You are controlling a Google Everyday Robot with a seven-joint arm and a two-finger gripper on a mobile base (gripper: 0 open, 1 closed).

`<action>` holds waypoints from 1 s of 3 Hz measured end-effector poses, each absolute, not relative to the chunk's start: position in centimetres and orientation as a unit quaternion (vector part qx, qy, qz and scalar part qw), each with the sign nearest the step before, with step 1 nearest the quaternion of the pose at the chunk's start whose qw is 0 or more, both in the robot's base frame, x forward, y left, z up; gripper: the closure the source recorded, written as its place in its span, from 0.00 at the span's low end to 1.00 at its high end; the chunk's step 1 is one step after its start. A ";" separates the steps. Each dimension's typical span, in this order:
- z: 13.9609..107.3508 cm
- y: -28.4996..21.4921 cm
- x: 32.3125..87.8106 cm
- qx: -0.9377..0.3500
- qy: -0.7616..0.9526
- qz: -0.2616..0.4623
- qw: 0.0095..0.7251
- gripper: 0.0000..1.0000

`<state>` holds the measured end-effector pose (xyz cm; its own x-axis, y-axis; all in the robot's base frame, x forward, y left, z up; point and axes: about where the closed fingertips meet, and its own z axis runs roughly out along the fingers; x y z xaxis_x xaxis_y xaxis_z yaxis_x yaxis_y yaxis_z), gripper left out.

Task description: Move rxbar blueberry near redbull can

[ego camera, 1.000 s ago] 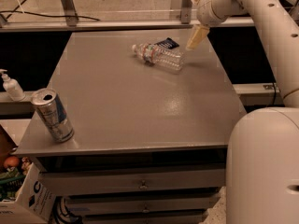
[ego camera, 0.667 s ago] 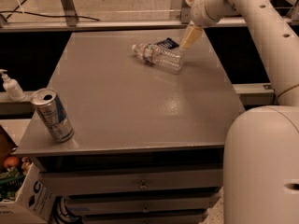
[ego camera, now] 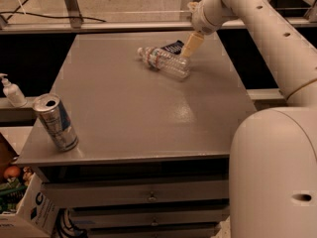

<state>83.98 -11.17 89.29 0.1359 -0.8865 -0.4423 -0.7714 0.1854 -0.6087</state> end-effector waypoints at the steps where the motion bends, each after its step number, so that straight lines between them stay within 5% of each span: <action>1: 88.5 -11.4 83.9 -0.600 0.696 -0.041 0.392 0.00; 3: 88.4 -11.9 84.2 -0.544 0.741 0.010 0.393 0.00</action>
Offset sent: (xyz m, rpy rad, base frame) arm 0.0060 -0.0188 0.0041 0.2162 0.2046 -0.2042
